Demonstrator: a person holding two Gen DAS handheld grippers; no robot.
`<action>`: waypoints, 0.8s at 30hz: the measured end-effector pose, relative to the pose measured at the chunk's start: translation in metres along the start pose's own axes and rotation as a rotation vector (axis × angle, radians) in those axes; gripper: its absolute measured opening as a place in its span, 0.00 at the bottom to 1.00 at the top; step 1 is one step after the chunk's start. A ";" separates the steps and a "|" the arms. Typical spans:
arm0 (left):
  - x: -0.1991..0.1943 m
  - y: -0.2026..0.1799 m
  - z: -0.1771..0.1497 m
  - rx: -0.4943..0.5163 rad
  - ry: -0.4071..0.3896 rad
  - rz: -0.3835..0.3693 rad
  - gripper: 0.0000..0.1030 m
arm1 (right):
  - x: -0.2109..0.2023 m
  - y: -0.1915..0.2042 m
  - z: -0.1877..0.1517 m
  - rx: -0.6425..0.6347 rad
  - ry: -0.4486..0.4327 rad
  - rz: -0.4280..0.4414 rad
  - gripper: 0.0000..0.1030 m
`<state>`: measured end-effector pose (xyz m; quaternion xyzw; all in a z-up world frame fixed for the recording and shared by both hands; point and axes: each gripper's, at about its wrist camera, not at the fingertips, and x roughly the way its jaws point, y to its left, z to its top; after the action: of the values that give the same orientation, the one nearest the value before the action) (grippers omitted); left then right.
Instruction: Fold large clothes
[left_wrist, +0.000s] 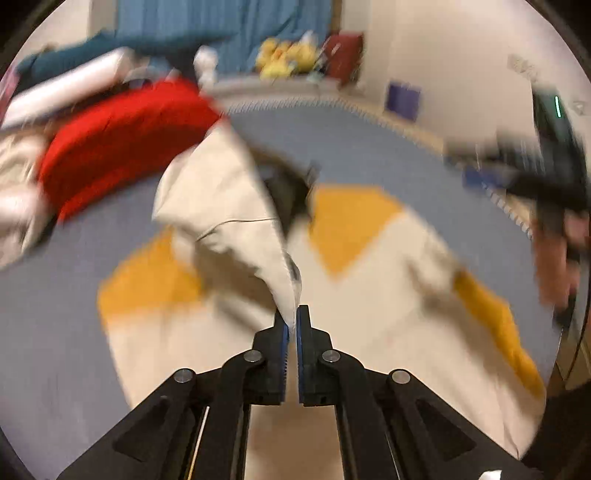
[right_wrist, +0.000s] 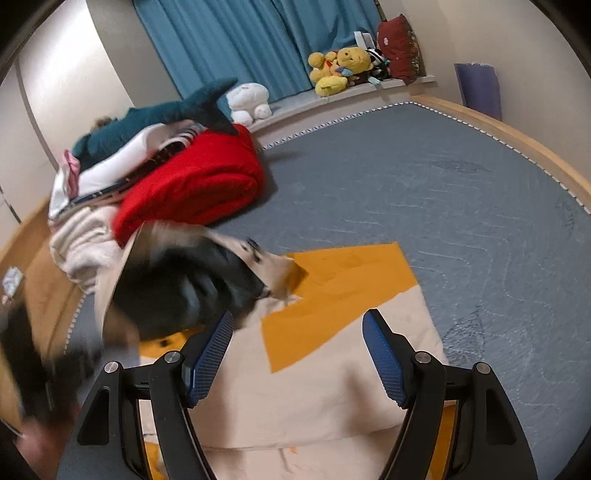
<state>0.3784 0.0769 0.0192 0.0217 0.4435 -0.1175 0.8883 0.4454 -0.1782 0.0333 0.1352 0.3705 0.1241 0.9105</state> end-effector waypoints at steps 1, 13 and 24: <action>-0.005 0.000 -0.020 -0.058 0.037 0.001 0.04 | -0.001 0.001 -0.001 -0.005 -0.001 0.009 0.71; 0.011 0.090 -0.045 -0.613 -0.028 -0.099 0.11 | 0.013 0.003 -0.011 0.063 0.082 0.136 0.65; 0.085 0.097 -0.081 -0.758 0.173 -0.155 0.32 | 0.096 0.024 -0.069 0.049 0.402 0.072 0.65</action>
<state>0.3867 0.1670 -0.1033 -0.3314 0.5289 -0.0099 0.7812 0.4600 -0.1139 -0.0673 0.1428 0.5427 0.1721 0.8096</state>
